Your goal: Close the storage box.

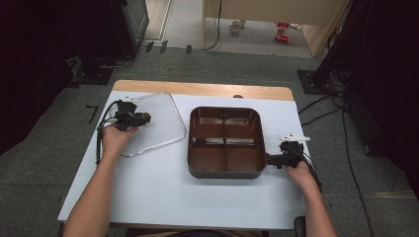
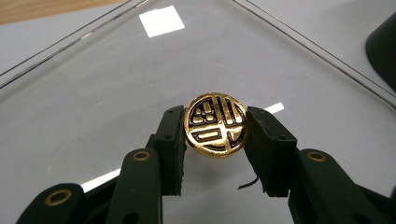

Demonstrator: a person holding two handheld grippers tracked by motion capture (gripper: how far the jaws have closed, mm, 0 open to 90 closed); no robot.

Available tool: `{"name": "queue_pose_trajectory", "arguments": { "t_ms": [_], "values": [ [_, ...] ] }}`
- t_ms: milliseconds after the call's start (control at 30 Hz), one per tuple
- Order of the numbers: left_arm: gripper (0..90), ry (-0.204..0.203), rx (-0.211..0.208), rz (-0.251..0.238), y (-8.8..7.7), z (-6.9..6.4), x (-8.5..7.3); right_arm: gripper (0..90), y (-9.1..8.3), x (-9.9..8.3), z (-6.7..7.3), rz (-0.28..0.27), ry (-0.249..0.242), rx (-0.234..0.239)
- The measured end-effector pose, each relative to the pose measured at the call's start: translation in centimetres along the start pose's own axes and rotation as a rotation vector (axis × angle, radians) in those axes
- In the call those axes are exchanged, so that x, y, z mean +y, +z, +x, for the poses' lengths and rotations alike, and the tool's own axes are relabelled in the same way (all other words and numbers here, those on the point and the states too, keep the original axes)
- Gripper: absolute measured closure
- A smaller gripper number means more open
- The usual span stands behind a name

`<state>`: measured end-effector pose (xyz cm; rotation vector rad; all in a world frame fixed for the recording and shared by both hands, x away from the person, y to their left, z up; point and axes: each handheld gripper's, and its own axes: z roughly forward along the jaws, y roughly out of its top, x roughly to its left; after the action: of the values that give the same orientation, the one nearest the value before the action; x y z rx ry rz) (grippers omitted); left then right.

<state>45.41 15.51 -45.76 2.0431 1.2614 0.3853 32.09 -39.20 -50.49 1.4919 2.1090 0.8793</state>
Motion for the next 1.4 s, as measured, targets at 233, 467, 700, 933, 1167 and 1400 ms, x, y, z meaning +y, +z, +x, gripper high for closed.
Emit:
{"name": "queue_pose_trajectory", "arguments": {
  "t_ms": [233, 467, 700, 933, 1167, 1400],
  "values": [
    [59.8, 0.017, -0.033, -0.015, -1.9, -0.6, 0.6, 0.0, 0.0, 0.0, 0.0, 0.0, 0.001, 0.0],
    [59.7, 0.007, -0.071, -0.039, -4.5, -1.8, 1.7, 0.0, 0.0, 0.0, 0.0, 0.0, 0.0, 0.0],
    [59.8, 0.022, -0.108, -0.046, -6.3, -3.5, 3.0, 0.0, 0.0, 0.0, 0.0, -0.001, -0.001, 0.0],
    [59.8, 0.074, -0.143, -0.05, -6.8, -6.5, 4.2, 0.0, 0.0, 0.0, 0.0, 0.0, -0.001, 0.0],
    [59.8, 0.107, -0.161, -0.044, -6.3, -9.9, 5.1, 0.0, 0.0, 0.0, 0.0, 0.001, 0.001, 0.0],
    [59.8, 0.179, -0.224, -0.015, -4.3, -15.0, 6.4, 0.0, 0.0, 0.0, 0.0, 0.001, 0.001, -0.001]
  ]
}}
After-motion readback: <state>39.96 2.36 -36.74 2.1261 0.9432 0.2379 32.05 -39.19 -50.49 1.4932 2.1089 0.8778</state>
